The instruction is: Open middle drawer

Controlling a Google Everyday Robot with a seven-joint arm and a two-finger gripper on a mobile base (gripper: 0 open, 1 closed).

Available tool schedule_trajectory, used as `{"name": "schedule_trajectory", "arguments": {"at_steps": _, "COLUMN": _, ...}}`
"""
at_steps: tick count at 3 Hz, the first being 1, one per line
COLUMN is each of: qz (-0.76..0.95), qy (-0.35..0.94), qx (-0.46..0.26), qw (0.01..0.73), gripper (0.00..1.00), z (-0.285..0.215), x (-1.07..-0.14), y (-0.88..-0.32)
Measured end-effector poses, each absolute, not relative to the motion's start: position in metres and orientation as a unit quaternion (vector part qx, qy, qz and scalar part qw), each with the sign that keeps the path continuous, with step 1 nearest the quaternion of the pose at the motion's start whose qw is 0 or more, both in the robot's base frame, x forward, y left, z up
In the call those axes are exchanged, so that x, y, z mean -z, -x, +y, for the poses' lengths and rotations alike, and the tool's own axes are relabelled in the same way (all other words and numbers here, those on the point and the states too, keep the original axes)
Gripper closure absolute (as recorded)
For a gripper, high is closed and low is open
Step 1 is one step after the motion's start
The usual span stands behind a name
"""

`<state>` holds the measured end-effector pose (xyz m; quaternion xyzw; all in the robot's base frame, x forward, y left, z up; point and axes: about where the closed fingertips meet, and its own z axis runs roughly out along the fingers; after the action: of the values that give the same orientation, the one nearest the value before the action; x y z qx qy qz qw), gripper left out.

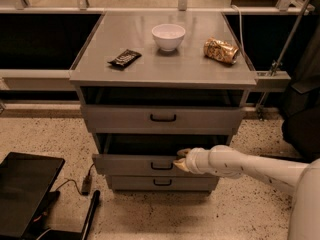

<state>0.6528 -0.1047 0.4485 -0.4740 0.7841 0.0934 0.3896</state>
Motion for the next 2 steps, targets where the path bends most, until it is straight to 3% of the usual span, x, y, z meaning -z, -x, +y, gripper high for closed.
{"name": "schedule_trajectory", "arguments": {"at_steps": 2, "qz": 0.789, "qy": 0.466, "qx": -0.099, "qw": 0.388, "gripper": 1.00, "z": -0.1067, "x": -0.4479, "y": -0.6331}}
